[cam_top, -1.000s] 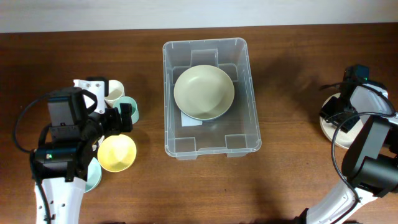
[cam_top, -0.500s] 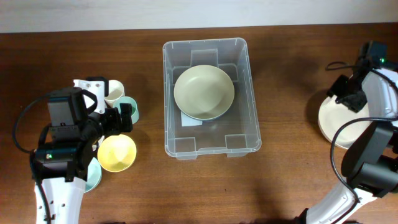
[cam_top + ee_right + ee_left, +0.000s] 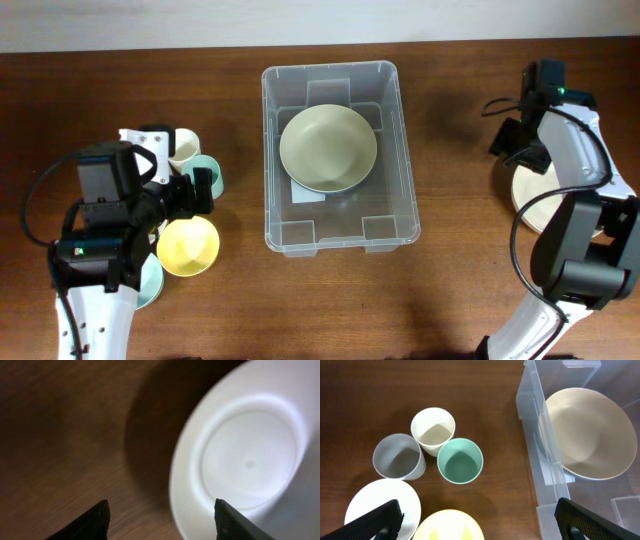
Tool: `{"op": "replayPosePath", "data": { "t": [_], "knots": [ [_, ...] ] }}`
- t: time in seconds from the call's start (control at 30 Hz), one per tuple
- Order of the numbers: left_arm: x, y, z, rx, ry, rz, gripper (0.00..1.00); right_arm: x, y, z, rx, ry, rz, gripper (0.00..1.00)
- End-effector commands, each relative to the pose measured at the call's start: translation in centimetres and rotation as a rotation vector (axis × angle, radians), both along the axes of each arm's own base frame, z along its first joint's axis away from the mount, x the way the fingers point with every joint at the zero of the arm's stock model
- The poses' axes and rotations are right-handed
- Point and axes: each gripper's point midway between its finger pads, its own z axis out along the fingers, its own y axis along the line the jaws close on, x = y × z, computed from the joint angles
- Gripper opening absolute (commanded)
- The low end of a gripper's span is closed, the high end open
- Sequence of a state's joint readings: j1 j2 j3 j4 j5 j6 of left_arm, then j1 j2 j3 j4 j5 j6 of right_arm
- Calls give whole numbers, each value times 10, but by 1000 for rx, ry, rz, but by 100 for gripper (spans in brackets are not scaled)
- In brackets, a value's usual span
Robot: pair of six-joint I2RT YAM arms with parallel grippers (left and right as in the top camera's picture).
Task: Pack container
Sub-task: 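Move the right gripper to the white bowl and grasp its rim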
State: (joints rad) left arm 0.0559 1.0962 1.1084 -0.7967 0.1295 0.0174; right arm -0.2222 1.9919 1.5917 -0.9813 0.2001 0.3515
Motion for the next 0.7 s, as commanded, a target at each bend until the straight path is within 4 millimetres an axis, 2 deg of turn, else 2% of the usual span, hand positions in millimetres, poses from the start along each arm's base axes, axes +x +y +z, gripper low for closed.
{"op": "replayPosePath", "data": {
  "t": [0.0, 0.33, 0.47, 0.67],
  "knots": [
    [2, 3, 9, 5, -22, 12, 99, -12, -11, -17, -34, 41, -51, 63],
    [2, 3, 9, 5, -21, 12, 99, -32, -7, -58, -22, 92, -53, 63],
    [2, 3, 9, 5, -21, 12, 99, -39, -6, -67, -20, 105, -53, 62],
    [2, 3, 9, 5, -21, 12, 99, -42, -5, -70, -20, 106, -63, 42]
  ]
}}
